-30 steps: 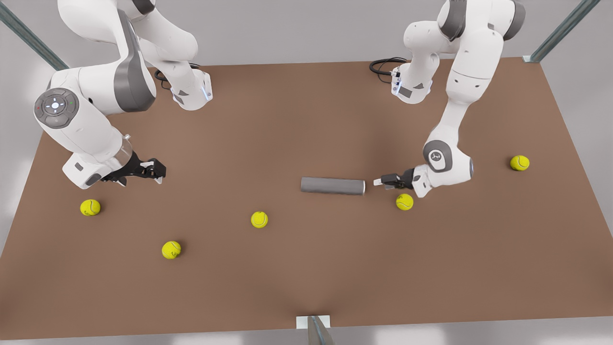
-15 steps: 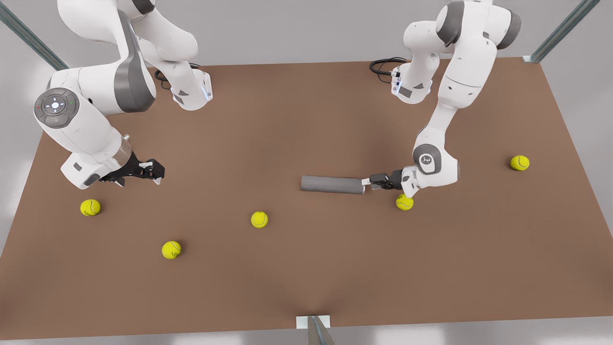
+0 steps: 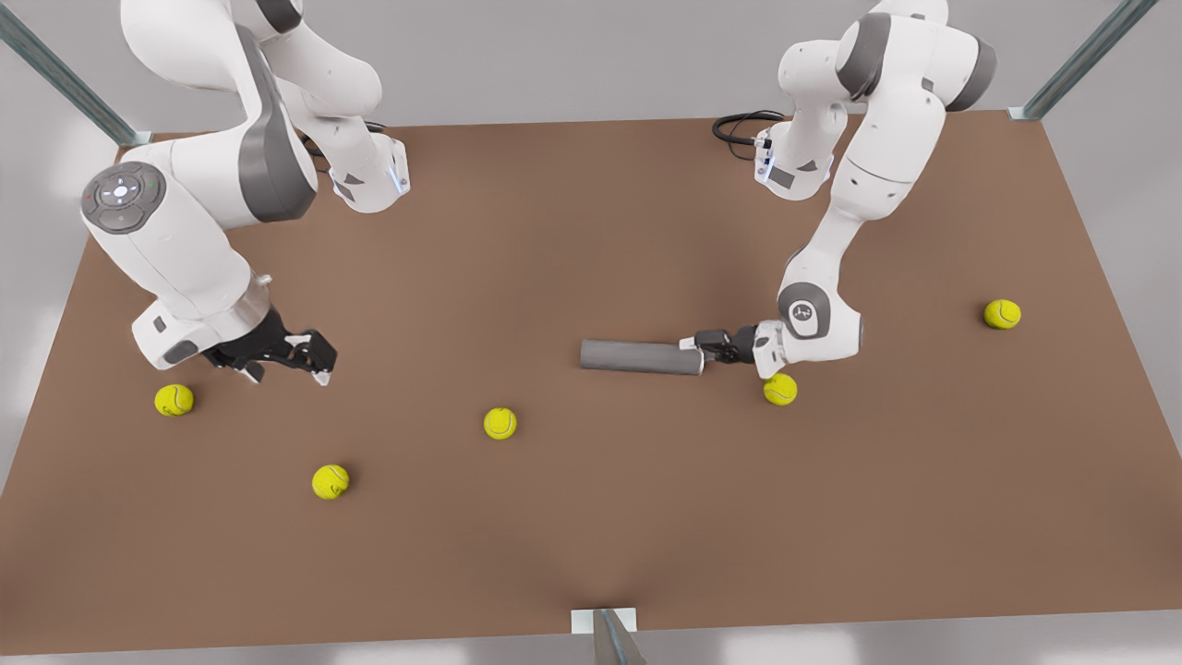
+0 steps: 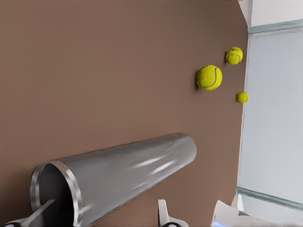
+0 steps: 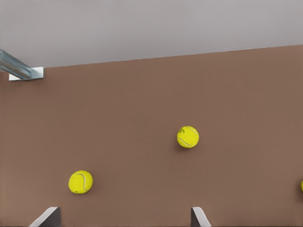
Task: Put the tennis tube upright
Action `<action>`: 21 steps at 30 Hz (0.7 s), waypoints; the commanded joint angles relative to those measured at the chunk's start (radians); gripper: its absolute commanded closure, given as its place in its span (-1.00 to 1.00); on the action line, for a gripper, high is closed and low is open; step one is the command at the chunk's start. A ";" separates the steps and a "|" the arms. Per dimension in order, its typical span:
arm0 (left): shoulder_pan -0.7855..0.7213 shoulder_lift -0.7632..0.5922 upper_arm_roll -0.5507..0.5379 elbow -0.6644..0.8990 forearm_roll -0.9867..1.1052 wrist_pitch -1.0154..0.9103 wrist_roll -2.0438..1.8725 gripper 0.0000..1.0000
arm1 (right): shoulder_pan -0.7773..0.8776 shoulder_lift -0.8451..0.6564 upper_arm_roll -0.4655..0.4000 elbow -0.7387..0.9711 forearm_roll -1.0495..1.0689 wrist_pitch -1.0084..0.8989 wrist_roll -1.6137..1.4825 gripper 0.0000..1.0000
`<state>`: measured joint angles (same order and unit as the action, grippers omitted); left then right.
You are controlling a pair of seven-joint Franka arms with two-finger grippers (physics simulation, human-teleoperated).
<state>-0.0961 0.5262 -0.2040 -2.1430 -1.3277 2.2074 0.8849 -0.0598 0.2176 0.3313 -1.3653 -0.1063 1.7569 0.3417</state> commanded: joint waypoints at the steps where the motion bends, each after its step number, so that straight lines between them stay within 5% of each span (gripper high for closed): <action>1: -0.001 0.000 0.000 0.000 -0.028 0.000 0.000 -1.00 | -0.006 0.000 0.000 0.000 0.002 0.001 0.000 -1.00; 13: -0.001 0.021 -0.014 0.000 -0.036 0.000 0.006 -1.00 | -0.009 0.005 0.000 0.003 -0.004 0.018 0.017 -1.00; 21: -0.001 0.038 -0.026 0.014 -0.048 0.000 0.008 -0.44 | -0.017 0.005 -0.003 0.003 -0.033 0.018 0.011 -1.00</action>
<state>-0.0966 0.5645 -0.2301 -2.1292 -1.3712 2.2074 0.8928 -0.0751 0.2225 0.3282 -1.3622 -0.1396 1.7748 0.3528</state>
